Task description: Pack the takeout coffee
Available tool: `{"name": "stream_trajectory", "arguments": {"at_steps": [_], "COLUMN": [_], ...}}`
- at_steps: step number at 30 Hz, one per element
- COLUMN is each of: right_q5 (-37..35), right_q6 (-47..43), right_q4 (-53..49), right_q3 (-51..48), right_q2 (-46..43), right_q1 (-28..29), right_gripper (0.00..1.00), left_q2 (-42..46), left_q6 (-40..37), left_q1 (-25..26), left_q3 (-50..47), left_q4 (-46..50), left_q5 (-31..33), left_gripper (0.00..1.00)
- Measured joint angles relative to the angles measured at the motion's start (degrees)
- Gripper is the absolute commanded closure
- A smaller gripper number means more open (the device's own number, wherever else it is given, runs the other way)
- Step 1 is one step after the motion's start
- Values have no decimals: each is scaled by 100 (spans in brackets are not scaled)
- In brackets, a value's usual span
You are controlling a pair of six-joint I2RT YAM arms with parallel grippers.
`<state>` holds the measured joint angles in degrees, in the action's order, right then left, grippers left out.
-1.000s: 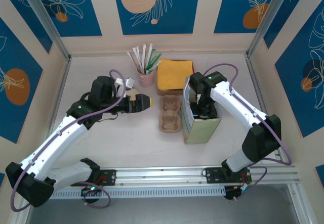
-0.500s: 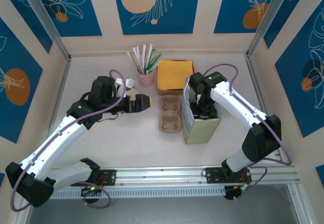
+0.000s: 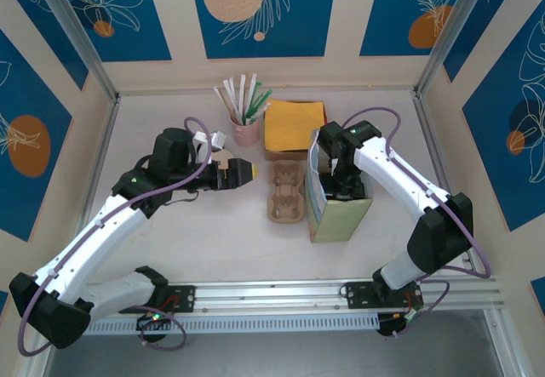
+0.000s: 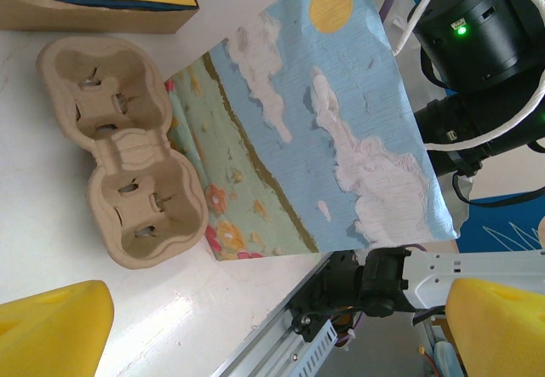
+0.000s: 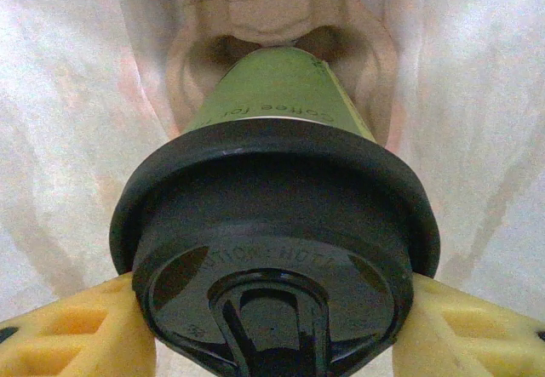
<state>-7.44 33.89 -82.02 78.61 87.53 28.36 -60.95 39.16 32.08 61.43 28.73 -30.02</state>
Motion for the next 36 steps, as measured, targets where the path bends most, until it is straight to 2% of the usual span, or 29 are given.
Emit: {"name": "stream_trajectory", "arguments": {"at_steps": [15, 29, 36], "right_q5": [0, 0, 2], "right_q6": [0, 0, -2], "right_q4": [28, 39, 42], "right_q3": [0, 0, 0], "right_q2": [0, 2, 2], "right_q1": [0, 0, -26], "right_gripper": [43, 43, 43], "left_q2": [-42, -20, -17], "left_q6": [-2, -26, -26], "left_q1": [0, 0, -2], "left_q3": [0, 2, 2], "left_q4": [0, 168, 221], "left_q5": [7, 595, 673], "left_gripper": [0, 0, 0]}}
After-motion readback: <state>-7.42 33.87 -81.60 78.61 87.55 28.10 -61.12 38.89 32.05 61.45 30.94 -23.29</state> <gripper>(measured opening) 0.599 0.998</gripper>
